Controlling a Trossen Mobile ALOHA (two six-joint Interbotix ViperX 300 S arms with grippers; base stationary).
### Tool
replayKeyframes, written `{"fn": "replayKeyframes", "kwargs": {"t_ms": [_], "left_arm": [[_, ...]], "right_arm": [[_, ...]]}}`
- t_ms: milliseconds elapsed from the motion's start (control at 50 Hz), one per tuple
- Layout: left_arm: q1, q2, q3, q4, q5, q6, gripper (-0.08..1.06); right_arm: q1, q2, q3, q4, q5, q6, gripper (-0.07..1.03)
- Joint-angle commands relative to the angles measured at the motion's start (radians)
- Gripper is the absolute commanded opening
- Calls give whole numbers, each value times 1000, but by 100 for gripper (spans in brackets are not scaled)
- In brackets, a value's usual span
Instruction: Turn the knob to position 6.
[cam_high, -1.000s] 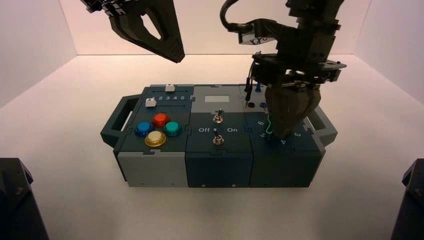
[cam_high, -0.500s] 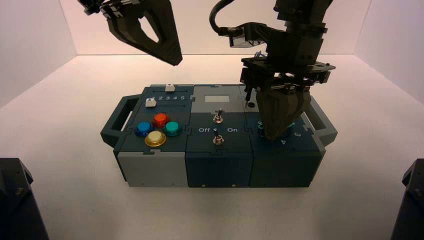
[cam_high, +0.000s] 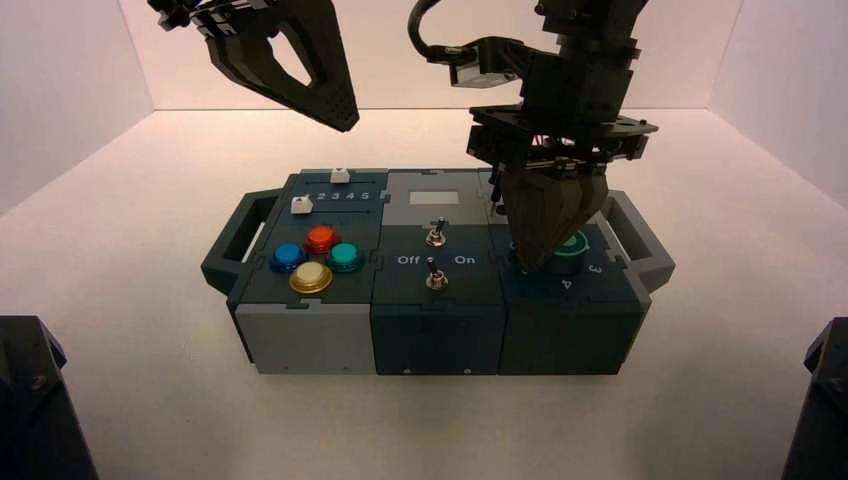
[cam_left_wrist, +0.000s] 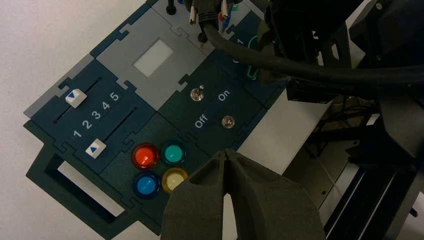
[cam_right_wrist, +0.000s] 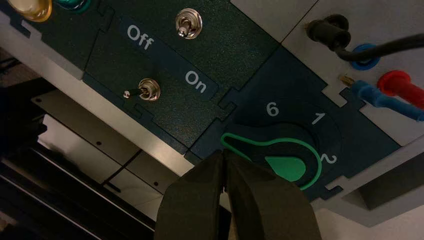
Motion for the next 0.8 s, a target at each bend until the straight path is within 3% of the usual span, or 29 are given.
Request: {"fn": "replayKeyframes", "kwargs": {"t_ms": [20,800], "left_arm": [[-2,-8,-8,3,-3,3,-3],[-2,-6,-8,3,-3,6,-3]], "right_arm": [[6,-5,-23,5,-2,8,-2],[6,31,-60,2,-5,6,-2]]}}
